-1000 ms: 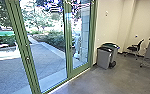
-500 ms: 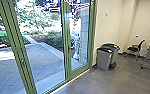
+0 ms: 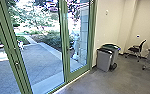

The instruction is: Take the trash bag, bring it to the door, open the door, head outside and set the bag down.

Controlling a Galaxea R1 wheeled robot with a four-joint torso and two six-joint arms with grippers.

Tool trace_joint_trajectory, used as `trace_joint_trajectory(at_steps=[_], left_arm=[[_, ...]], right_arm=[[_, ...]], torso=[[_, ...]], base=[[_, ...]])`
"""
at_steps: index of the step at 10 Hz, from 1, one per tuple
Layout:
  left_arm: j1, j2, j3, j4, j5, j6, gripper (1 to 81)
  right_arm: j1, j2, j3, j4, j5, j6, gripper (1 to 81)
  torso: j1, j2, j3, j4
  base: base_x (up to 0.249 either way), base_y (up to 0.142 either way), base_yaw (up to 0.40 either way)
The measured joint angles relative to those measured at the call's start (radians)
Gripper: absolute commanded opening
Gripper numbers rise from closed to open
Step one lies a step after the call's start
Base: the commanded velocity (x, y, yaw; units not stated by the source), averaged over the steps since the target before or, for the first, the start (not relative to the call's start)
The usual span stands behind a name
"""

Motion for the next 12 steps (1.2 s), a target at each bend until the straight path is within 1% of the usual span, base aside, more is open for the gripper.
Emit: trace_joint_trajectory(at_steps=[12], left_arm=[[0.000, -0.002, 0.000, 0.000, -0.004, 0.000, 1.0]], right_arm=[[-0.003, 0.000, 0.000, 0.000, 0.001, -0.004, 81.1]], torso=[[0.000, 0.000, 0.000, 0.000]], base=[[0.158, 0.000, 0.000]])
